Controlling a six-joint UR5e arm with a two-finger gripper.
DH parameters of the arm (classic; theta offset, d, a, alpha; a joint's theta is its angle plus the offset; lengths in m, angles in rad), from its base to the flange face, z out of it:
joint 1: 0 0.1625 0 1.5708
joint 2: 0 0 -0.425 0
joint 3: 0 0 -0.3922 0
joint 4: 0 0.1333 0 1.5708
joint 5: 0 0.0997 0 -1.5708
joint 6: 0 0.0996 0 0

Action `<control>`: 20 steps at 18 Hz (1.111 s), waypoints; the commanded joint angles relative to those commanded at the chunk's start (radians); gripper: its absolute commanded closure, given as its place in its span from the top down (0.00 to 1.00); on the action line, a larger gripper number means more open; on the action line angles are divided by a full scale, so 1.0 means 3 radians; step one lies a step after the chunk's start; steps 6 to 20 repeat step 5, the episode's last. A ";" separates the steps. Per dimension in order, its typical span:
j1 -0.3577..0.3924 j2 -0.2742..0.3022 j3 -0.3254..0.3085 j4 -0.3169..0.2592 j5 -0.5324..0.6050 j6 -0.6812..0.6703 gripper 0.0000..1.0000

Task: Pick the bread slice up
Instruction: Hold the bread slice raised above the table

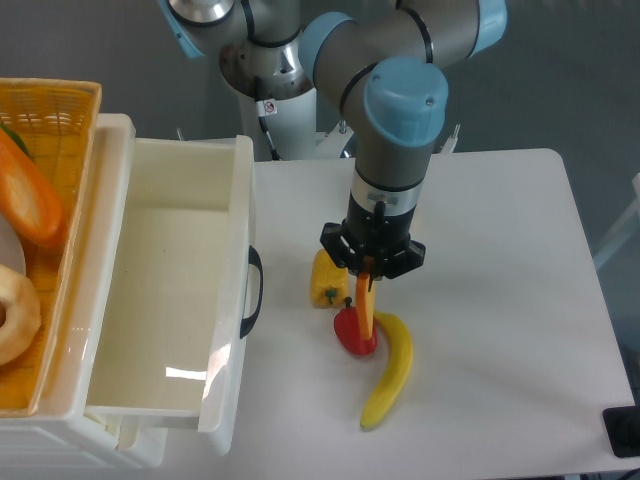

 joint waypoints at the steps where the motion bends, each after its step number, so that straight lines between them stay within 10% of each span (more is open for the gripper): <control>1: -0.0026 -0.0005 0.0000 0.0000 0.0036 0.0000 0.00; 20: -0.0031 0.0020 -0.0051 -0.0005 0.0061 0.0184 0.00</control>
